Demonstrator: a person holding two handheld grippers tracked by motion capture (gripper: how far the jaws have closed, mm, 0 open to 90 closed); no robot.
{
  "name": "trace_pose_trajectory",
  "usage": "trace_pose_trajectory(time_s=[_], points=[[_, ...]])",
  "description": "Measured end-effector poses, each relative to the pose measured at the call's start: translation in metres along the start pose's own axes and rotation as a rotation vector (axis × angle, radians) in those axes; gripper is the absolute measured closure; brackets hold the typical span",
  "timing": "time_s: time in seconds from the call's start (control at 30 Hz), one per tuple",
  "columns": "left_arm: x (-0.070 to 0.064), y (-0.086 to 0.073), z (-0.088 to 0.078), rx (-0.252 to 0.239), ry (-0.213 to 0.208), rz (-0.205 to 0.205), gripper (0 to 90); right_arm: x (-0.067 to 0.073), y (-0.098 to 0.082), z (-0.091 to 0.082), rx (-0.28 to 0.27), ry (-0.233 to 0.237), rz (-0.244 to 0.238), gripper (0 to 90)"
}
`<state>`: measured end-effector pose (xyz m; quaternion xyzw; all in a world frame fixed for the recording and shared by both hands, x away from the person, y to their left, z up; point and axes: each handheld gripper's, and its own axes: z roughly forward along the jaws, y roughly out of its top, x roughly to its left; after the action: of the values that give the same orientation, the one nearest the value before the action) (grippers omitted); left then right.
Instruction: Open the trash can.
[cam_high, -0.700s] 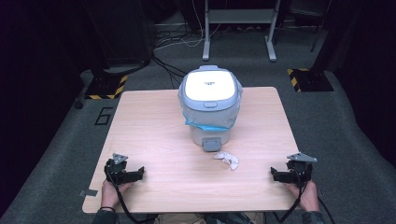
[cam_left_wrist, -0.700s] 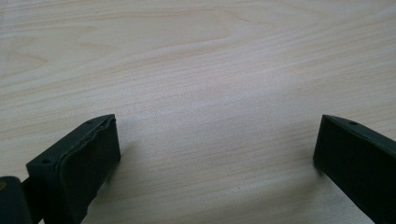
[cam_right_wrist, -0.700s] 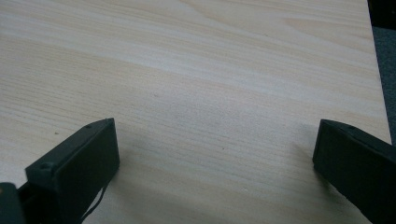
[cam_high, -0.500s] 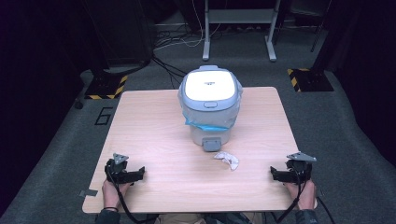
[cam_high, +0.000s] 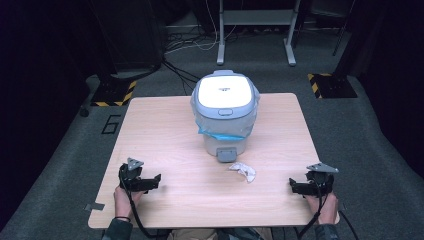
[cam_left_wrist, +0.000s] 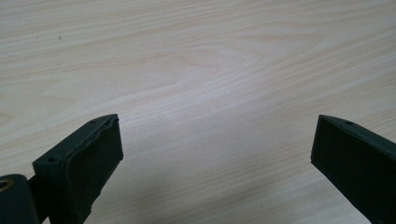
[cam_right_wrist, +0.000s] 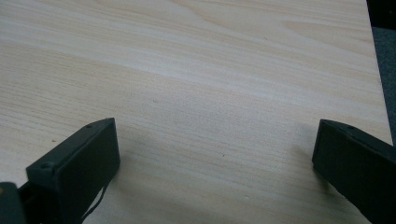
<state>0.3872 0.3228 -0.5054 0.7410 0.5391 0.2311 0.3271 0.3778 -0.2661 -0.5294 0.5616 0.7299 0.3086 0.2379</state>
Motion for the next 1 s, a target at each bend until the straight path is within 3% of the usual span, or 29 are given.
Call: trace_pose_trajectory(time_s=[0.53, 1.0], points=[[-0.016, 0.024, 0.005, -0.021, -0.034, 0.041, 2.6, 0.0, 0.0, 0.0, -0.002, -0.001, 0.002, 0.0], [-0.035, 0.049, 0.013, -0.036, -0.068, 0.108, 3.1, 0.0, 0.0, 0.0, -0.001, -0.001, 0.003, 0.0]])
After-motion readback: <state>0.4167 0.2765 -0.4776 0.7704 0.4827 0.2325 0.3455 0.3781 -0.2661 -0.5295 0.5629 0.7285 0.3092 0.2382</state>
